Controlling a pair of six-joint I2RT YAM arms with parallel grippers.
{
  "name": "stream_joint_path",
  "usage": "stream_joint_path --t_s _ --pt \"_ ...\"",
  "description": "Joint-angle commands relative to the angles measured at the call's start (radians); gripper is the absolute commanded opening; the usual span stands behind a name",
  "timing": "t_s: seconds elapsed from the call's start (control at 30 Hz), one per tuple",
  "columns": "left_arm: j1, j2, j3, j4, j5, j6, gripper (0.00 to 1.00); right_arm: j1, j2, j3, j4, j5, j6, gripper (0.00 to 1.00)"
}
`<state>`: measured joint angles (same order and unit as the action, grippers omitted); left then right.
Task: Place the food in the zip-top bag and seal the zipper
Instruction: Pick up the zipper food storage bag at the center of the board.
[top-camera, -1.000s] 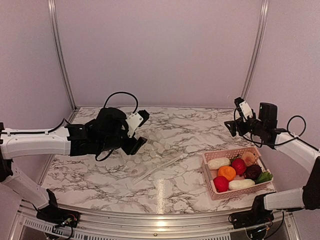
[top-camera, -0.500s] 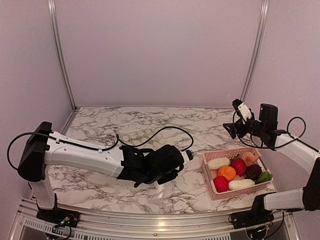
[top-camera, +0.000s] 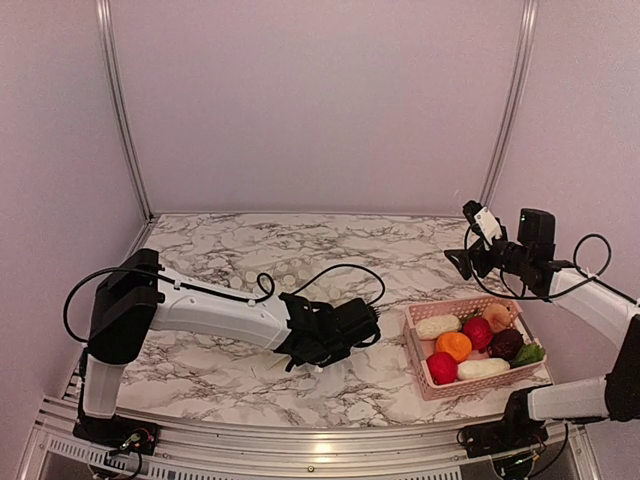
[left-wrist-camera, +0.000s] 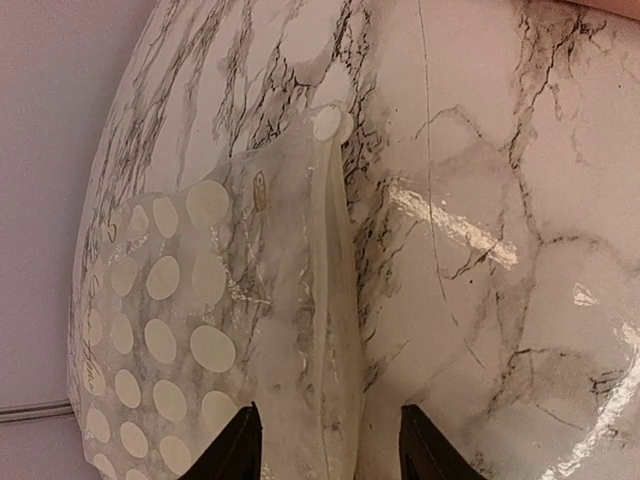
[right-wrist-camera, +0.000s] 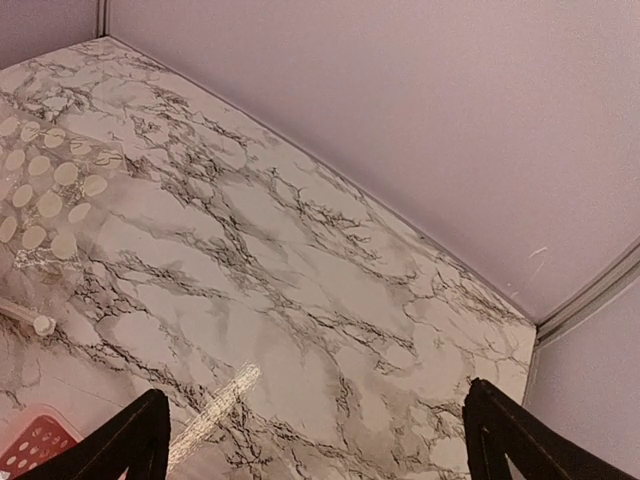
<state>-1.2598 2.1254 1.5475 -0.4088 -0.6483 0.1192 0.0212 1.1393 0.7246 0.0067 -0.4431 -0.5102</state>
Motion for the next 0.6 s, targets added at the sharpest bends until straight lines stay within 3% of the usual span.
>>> stream_joint_path --t_s 0.0,0.23,0.33,0.43,0.57 --pt "0.025 0.050 0.026 -0.061 -0.019 -0.023 0.48 -0.010 0.011 0.007 -0.004 -0.013 -0.019 0.98" --pt "0.073 0.090 0.022 -0.065 -0.074 -0.021 0.38 -0.010 0.025 0.010 -0.004 -0.013 -0.028 0.99" --pt "0.097 0.089 0.020 -0.078 -0.094 -0.027 0.24 -0.010 0.024 0.012 -0.004 -0.021 -0.033 0.99" --pt "0.125 0.054 -0.001 -0.079 -0.104 -0.029 0.10 -0.009 0.016 0.062 -0.135 -0.085 -0.105 0.97" --pt "0.175 -0.040 -0.075 -0.063 -0.094 -0.030 0.02 -0.010 0.031 0.173 -0.458 -0.115 -0.419 0.89"
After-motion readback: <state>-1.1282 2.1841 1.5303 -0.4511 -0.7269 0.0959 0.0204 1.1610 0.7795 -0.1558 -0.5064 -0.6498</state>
